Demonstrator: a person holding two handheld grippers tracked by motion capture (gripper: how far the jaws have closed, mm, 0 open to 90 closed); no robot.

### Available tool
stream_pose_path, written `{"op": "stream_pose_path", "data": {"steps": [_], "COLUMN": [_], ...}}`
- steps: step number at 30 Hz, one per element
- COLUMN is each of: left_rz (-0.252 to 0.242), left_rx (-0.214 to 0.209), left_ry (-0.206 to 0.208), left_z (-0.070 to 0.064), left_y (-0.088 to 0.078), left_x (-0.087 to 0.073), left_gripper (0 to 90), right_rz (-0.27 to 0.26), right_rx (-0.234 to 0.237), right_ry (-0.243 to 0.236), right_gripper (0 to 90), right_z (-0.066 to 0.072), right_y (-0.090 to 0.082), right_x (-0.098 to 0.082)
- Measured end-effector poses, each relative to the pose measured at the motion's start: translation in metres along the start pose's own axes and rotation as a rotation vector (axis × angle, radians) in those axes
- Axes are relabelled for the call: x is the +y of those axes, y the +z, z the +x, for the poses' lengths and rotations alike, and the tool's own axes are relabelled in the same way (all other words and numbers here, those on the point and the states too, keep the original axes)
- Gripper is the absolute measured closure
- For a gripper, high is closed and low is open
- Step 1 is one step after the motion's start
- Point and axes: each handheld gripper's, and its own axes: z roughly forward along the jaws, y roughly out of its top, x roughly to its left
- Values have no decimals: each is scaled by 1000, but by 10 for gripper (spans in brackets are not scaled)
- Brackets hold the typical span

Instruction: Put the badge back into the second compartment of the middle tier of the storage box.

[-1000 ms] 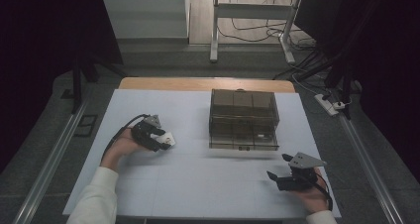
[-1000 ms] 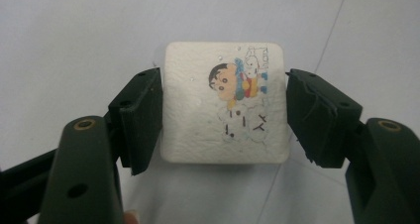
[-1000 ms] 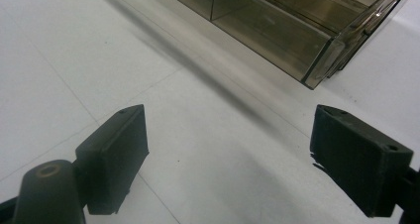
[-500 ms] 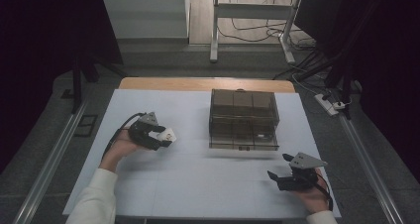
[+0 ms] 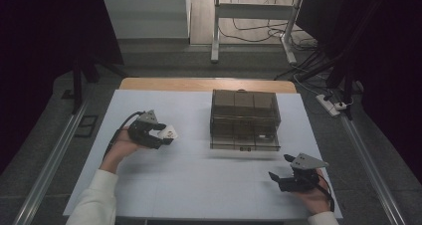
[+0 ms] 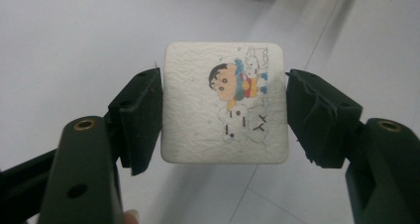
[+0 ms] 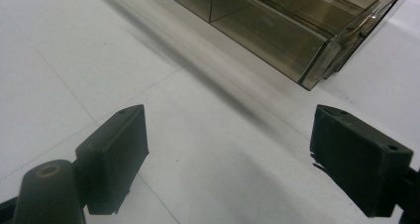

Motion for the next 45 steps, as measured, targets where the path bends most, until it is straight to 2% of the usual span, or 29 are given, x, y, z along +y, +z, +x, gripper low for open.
{"op": "stream_pose_path", "data": {"steps": [12, 16, 30, 37, 45], "left_rz": [-61, -75, -132, -148, -162], "left_rx": [10, 12, -4, -9, -19], "left_ry": [-15, 4, 20, 12, 33], "left_z": [-5, -9, -23, -30, -38], "left_y": [-10, -13, -21, -18, -16], "left_x": [6, 9, 23, 28, 35], "left_gripper": [331, 331, 331, 331, 331], "right_rz": [1, 5, 7, 7, 9], "right_rx": [0, 0, -3, 0, -1], "right_ry": [0, -2, -8, -6, -9], "right_gripper": [147, 148, 148, 148, 148], "right_z": [0, 0, 0, 0, 0], "right_y": [0, 0, 1, 1, 1], "right_x": [0, 0, 0, 0, 0]}}
